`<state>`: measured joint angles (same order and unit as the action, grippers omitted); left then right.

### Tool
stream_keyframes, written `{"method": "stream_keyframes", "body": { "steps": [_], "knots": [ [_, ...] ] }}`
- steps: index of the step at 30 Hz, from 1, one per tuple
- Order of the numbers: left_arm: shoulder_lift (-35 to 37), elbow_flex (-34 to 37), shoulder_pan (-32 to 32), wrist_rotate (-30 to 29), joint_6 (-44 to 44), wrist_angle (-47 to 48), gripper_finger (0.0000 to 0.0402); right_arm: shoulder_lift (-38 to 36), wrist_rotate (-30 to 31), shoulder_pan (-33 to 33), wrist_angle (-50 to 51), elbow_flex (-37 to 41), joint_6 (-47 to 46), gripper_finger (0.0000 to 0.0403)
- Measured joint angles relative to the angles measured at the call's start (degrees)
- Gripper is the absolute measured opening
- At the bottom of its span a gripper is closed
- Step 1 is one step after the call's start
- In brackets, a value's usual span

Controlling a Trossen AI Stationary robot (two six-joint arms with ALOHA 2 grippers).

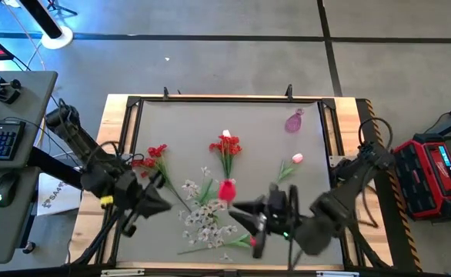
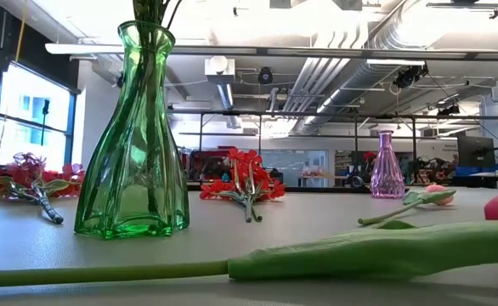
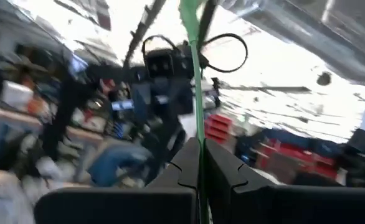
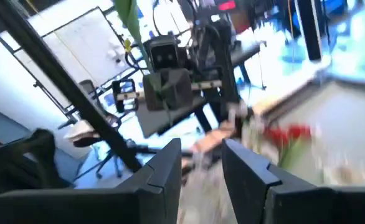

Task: Sort flowers into vase by color
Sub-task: Put the bottom red flower into the green vase

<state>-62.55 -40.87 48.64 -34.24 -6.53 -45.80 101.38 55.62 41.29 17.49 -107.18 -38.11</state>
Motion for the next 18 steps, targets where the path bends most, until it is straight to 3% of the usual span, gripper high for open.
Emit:
{"method": "stream_keyframes", "body": {
  "steps": [7, 9, 12, 18],
  "knots": [
    [-0.1, -6.5, -5.2, 0.6, 2.2, 10.7, 0.0000, 0.1, -4.8, -8.4, -12.3, 0.0, 17.0, 0.0105],
    [-0.1, -7.5, -6.2, 0.5, 2.3, 11.8, 0.0000, 0.1, -8.9, -9.9, -16.4, 0.0, 21.5, 0.0113],
    [-0.1, -8.7, -7.8, 0.5, 2.4, 11.7, 0.0000, 0.1, -14.1, -11.1, -19.6, 0.0, 25.5, 0.0141],
    [-0.1, -9.9, -9.9, 0.3, 3.8, 11.7, 0.0000, 0.1, -13.7, -11.4, -21.5, 0.0, 31.5, 0.0217]
  ]
}}
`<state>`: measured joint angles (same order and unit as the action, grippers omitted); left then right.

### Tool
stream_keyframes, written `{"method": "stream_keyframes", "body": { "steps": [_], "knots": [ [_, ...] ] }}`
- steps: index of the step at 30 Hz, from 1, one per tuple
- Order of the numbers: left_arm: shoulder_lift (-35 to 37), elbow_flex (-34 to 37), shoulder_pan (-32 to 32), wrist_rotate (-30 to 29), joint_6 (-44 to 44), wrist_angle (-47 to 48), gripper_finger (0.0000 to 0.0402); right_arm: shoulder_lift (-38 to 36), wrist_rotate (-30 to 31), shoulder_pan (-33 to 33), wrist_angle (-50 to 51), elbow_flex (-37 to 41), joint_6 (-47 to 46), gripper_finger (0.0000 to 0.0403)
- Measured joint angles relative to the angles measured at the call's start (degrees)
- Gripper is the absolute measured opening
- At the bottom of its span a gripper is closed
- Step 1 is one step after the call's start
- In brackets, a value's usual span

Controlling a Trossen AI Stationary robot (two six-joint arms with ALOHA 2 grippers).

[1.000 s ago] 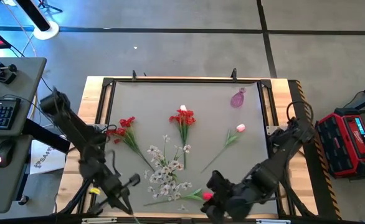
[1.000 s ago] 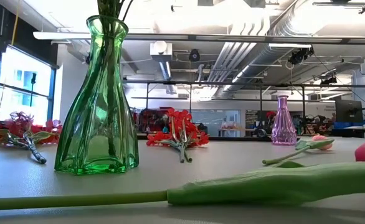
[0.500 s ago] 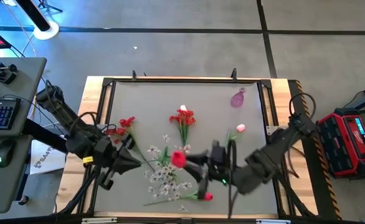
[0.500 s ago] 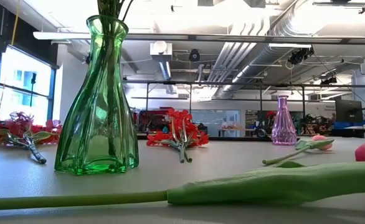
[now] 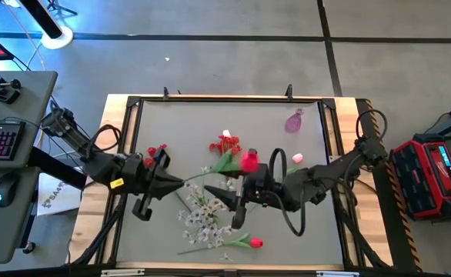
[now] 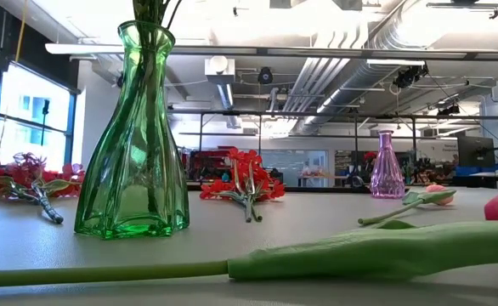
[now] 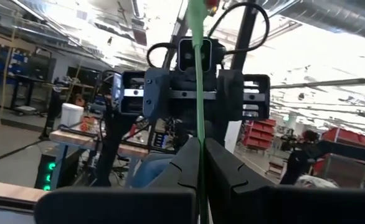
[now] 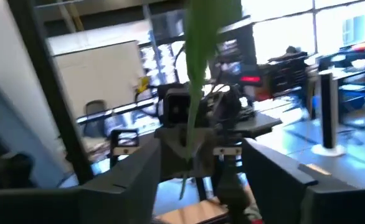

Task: Sort flowers into vase by color
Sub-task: Put the bottom red flower into the green vase

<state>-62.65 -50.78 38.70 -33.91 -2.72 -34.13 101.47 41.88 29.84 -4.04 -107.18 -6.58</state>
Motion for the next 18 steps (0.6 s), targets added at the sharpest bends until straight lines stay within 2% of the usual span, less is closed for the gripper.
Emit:
{"method": "stream_keyframes", "body": {
  "steps": [2, 4, 9, 13, 18],
  "knots": [
    [0.0, 0.0, -0.4, 0.0, 0.0, 0.2, 0.0000, 0.0, 3.1, -0.1, -1.4, 0.0, 1.0, 0.0233],
    [0.0, 0.0, -0.7, 0.0, 0.0, 1.3, 0.0000, 0.0, 3.6, -0.4, -3.6, 0.0, 1.9, 0.0239],
    [0.0, 0.0, -1.4, 0.0, -0.2, 3.9, 0.0000, 0.0, -0.2, -1.6, -6.3, 0.0, 2.1, 0.0218],
    [0.0, 0.0, -1.4, -1.1, 0.0, 4.7, 0.0000, 0.0, -0.8, -2.6, -5.6, 0.0, -1.1, 0.0167],
    [0.0, 0.0, -1.6, -1.2, -0.1, 5.7, 0.0001, 0.0, -3.1, -3.5, -3.6, 0.0, -3.9, 0.0058]
  ]
}}
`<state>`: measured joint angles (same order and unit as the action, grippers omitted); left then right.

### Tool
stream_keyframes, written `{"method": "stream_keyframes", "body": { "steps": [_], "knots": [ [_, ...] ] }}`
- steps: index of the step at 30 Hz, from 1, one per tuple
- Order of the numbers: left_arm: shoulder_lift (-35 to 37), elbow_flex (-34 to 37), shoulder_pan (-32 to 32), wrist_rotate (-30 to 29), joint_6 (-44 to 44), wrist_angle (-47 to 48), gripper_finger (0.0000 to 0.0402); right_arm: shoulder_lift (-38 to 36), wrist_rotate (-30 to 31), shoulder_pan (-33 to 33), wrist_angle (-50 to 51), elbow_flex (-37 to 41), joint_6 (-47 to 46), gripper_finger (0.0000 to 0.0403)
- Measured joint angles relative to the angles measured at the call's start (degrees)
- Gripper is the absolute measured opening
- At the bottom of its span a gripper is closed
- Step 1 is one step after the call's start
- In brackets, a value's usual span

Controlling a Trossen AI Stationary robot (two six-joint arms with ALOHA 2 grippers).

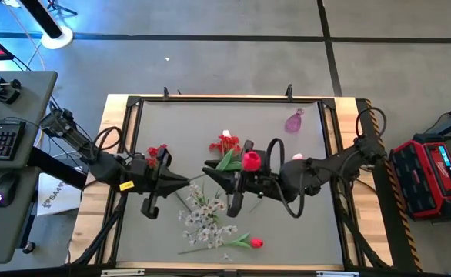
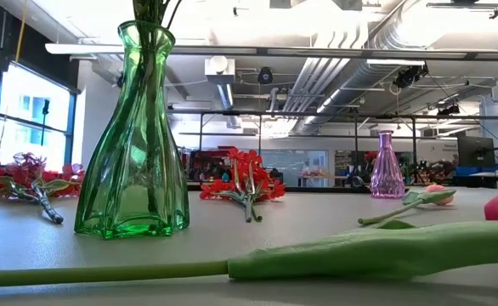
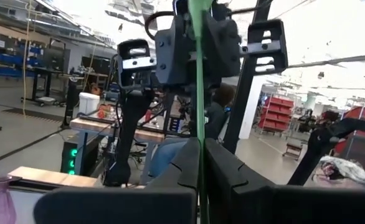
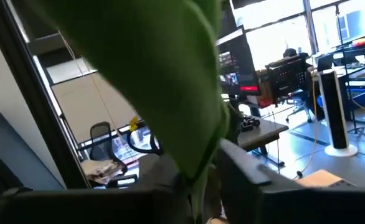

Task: Sort flowers into vase by color
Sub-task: Put the bottom red flower into the green vase

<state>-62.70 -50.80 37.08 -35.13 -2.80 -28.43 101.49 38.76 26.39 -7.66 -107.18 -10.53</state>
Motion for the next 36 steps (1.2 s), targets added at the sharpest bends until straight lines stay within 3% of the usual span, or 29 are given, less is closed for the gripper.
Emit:
{"method": "stream_keyframes", "body": {
  "steps": [3, 10, 18, 21, 26, 36],
  "knots": [
    [0.0, 0.0, 0.0, 0.2, -1.0, 1.5, 0.0016, 0.0, -0.1, -0.2, 1.3, 0.0, 0.3, 0.0010],
    [0.0, 0.0, 0.0, 0.4, -6.3, 5.8, 0.0102, -0.3, -1.4, -1.1, 9.2, 0.0, -4.2, 0.0004],
    [2.0, -0.1, -0.3, 3.4, -10.0, 6.5, 0.0189, -2.2, -14.6, -3.6, 16.2, 0.0, -9.8, 0.0001],
    [2.1, -2.2, -2.1, 7.1, -13.2, 9.7, 0.0201, -2.2, -21.1, -4.9, 16.1, 0.0, -10.0, 0.0001],
    [0.3, -9.9, -5.4, 13.6, -16.1, 22.8, 0.0205, -2.2, -30.6, -8.5, 16.1, 0.0, -11.7, 0.0000],
    [-1.9, -18.5, -11.7, 15.6, -18.0, 35.4, 0.0204, -2.3, -43.7, -13.1, 13.1, 0.0, -11.1, 0.0000]
  ]
}}
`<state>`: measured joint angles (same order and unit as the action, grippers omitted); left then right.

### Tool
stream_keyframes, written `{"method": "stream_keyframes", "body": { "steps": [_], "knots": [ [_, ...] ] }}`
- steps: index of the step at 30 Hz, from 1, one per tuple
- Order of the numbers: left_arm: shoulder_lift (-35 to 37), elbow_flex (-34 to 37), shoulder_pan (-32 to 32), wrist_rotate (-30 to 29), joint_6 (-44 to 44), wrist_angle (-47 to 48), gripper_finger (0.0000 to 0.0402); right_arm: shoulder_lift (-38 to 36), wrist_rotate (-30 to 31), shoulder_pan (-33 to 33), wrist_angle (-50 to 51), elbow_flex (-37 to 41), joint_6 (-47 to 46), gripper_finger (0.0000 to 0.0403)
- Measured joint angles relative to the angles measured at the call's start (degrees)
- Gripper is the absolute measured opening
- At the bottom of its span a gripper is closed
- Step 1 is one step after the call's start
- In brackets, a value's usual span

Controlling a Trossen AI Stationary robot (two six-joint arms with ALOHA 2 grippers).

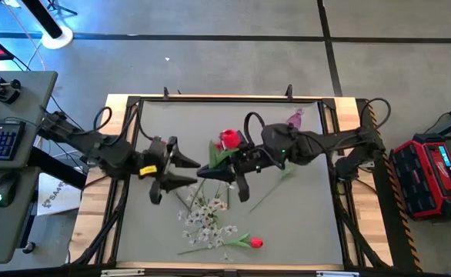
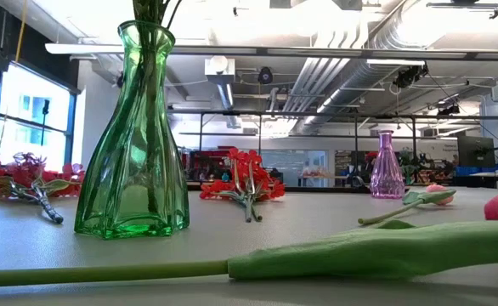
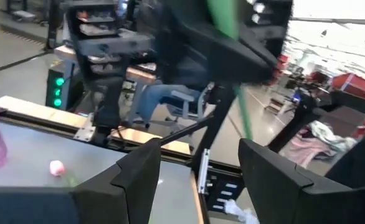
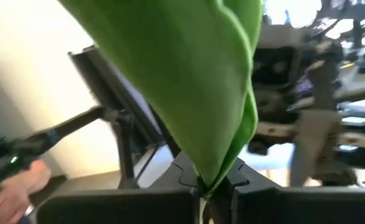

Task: Sort flowers into vase by color
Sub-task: Put the bottom red flower into the green vase

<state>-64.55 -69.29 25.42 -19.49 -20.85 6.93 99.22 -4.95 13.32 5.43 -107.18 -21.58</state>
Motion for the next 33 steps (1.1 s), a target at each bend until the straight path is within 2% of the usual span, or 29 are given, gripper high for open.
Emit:
{"method": "stream_keyframes", "body": {
  "steps": [6, 16, 21, 29, 33],
  "knots": [
    [-0.9, -1.6, -4.9, 8.8, -3.8, 0.8, 0.0185, 0.0, -4.1, -1.5, 0.9, 0.0, 1.9, 0.0000],
    [-8.4, -6.0, -9.1, 22.2, -5.2, 0.8, 0.0158, 0.0, -10.0, -3.6, 2.8, 0.0, 3.9, 0.0000],
    [-8.1, -6.9, -11.1, 24.9, -5.5, 1.0, 0.0149, -0.1, -11.1, -4.3, 3.4, -0.1, 4.8, 0.0000],
    [-5.8, -6.9, -13.5, 25.0, -5.1, 1.1, 0.0149, -0.7, -12.3, -6.0, 4.5, -0.1, 6.6, 0.0000],
    [-5.8, -6.9, -14.9, 29.0, -5.8, 0.9, 0.0149, -1.7, -13.3, -6.9, 5.8, -0.1, 7.6, 0.0000]
  ]
}}
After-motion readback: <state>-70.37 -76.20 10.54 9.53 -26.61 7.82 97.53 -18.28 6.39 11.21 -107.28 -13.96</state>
